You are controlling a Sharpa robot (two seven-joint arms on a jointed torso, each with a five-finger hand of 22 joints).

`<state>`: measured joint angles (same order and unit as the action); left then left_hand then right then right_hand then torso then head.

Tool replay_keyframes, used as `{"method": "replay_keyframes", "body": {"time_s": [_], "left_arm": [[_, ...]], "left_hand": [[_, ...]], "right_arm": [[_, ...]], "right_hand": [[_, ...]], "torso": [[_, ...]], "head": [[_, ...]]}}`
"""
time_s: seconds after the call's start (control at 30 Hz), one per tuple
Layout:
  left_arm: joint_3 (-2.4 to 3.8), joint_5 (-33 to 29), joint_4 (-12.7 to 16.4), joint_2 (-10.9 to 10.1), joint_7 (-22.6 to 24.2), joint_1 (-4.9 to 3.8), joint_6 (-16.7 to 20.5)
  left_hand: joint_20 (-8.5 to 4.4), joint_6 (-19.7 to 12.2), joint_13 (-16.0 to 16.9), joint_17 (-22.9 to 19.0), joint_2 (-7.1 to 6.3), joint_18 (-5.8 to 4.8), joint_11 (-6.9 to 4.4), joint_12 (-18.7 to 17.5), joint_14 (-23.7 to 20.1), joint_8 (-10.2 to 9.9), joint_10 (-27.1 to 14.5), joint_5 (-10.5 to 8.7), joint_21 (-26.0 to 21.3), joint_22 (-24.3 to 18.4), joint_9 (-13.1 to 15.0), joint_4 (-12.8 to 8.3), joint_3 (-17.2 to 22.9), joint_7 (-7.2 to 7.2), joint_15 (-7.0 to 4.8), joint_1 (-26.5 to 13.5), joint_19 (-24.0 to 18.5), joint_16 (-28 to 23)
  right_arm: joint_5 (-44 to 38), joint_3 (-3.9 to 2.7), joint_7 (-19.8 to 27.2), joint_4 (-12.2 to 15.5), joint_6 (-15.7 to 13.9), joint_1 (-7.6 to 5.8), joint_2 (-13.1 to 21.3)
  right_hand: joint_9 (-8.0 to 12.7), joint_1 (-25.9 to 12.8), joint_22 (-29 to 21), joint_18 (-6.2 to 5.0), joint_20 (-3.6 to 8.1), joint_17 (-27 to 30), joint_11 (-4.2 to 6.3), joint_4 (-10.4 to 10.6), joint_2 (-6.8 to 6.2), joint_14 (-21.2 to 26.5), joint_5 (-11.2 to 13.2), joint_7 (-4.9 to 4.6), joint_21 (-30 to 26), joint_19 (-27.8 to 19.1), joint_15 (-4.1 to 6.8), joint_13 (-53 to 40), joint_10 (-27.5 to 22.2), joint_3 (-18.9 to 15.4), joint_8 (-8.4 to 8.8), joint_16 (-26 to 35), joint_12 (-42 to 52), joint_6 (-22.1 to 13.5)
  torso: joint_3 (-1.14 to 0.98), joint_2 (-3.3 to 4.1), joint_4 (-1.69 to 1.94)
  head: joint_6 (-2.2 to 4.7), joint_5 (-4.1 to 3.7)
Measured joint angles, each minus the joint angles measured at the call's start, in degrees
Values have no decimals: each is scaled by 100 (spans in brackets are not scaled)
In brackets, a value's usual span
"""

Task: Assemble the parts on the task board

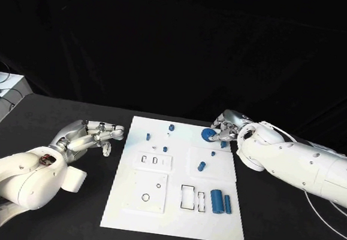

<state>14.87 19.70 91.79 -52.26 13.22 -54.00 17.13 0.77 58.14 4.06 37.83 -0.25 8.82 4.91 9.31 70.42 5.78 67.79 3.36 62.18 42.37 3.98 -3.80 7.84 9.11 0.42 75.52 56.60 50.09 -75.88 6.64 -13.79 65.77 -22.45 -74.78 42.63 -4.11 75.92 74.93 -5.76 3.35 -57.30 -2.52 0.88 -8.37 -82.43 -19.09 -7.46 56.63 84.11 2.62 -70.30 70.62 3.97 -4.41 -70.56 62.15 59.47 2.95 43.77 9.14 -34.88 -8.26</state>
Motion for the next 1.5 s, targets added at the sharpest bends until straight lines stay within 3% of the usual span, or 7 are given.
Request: {"method": "replay_keyframes", "body": {"time_s": [0.37, 0.87, 1.13, 1.3, 1.5], "left_arm": [[0, 0, -21, 3, -3, 0, -5], [0, 2, -23, 5, -7, 1, -12], [0, 3, -19, -5, -9, 1, -13], [0, 3, -18, -8, -11, 1, -14], [0, 3, -15, -12, -14, 1, -15]], "left_hand": [[0, 0, 0, 1, 0, 0, 0, 0, 0, 0, 0, 0, 0, -1, 0, 0, 0, 0, 0, 0, 0, 0], [0, 0, -2, -5, 30, 0, 0, 0, 0, 0, 0, 0, -26, 20, 0, -56, 24, -1, 0, 30, 0, 0], [1, 0, -4, -10, 54, 0, 0, 0, 0, 0, 0, 0, -26, 32, 0, -111, 80, -1, 0, 54, -1, 0], [1, 0, -4, -10, 72, 0, 0, 0, 0, 0, 0, 0, -26, 50, 0, -201, 170, -1, 0, 72, -1, 0], [1, 0, -4, -10, 76, 0, 0, 0, 0, 0, 0, 0, -26, 60, 0, -245, 279, -1, 0, 76, -1, 0]], "right_arm": [[14, -5, -4, -96, 14, -1, -44], [126, -12, 3, -347, 245, 0, -209], [217, -20, 21, -396, 383, -9, -241], [263, -23, 38, -403, 469, -17, -258], [311, -27, 71, -409, 565, -24, -271]], "right_hand": [[1, 0, -1, 5, 0, -20, 11, 0, 0, 0, 0, -13, 23, 0, 0, 1, 11, 0, 0, 0, 0, -13], [2, -75, -2, 8, 0, -47, 11, 56, 15, 0, 0, -18, 22, 0, 0, 39, 11, -23, 0, 0, -72, -80], [2, -124, -3, 9, 0, -63, 10, 56, 63, 0, -125, -24, 44, 0, 0, 39, 10, -23, 0, 0, -72, -87], [10, -168, -2, 13, 0, -76, 10, 72, 72, 0, -377, -51, 44, 0, 0, 34, 9, -39, 2, 0, -72, -115], [16, -235, 2, 15, 1, -90, 12, 8, 130, 0, -869, -64, 67, -1, 0, 13, 10, 25, 13, 0, -72, -144]], "torso": [[-3, -7, -3], [7, -11, 1], [4, -10, -10], [3, -9, -11], [1, -9, -10]], "head": [[-18, 6], [-49, 19], [-53, 34], [-52, 38], [-54, 37]]}}
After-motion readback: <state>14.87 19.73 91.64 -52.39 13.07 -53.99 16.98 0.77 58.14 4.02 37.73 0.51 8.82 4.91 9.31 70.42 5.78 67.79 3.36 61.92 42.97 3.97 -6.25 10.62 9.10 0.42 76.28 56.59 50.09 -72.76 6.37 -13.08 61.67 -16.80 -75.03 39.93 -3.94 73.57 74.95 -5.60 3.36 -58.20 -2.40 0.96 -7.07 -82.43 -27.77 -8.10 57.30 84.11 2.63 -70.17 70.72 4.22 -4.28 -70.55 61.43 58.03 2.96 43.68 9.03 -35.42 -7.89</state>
